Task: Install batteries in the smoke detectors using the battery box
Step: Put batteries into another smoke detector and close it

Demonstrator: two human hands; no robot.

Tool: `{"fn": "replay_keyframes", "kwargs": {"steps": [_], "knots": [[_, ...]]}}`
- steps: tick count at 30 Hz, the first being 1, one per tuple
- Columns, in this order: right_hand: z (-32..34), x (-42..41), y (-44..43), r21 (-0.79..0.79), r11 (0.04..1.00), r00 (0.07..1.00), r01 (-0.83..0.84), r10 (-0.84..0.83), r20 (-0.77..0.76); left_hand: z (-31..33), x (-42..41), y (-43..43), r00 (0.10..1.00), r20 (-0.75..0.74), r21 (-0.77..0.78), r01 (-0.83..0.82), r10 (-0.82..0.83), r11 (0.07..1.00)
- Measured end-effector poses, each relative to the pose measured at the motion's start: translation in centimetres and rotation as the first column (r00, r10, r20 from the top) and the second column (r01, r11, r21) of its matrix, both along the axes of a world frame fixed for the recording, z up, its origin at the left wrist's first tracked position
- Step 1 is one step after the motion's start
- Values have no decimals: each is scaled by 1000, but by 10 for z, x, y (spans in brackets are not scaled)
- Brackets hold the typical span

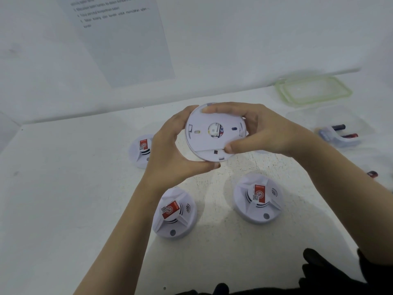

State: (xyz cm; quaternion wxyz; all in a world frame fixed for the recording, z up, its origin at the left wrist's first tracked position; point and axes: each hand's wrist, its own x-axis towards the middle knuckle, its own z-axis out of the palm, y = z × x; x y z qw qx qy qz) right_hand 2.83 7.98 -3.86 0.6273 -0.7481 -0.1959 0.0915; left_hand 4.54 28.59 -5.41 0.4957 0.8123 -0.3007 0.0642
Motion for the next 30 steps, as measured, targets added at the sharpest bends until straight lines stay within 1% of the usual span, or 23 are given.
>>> {"fn": "replay_keyframes", "kwargs": {"steps": [2,6,8,9,11,13,16,19,21,24,25,28,30], "knots": [[1,0,1,-34,999,1000,-5,6,13,-3,0,-2,999,-29,1,15,-15,1000],[2,1,2,-127,992,1000,-7,9,18,-7,-1,-2,991,-133,-5,11,-12,1000],[4,2,1,-224,974,997,44,-29,71,-9,-1,0,991,-132,-1,-1,1,1000],[5,3,0,-295,951,990,98,-62,129,-8,0,1,992,-129,-2,-11,10,1000],[7,3,-2,-446,869,953,216,-89,288,-10,2,3,994,-107,18,-18,20,1000],[9,2,0,-552,781,912,293,-55,406,-14,4,5,994,-103,54,-26,31,998],[4,2,4,-674,634,828,380,92,553,-23,7,10,990,-129,111,-43,57,993],[-3,5,10,-748,476,736,461,265,623,-31,10,14,989,-137,146,-31,51,989],[-6,7,13,-756,420,698,502,319,641,-36,12,15,990,-134,159,-30,51,987],[-11,9,13,-751,395,674,529,342,655,-43,15,14,991,-121,166,-40,61,985],[-13,9,13,-741,403,671,536,329,664,-44,17,14,991,-117,173,-40,61,984],[-20,11,11,-692,504,718,517,184,671,-47,23,17,994,-98,198,-32,52,980],[-28,13,6,-689,527,764,498,109,636,-49,25,22,993,-91,206,-53,73,977]]}}
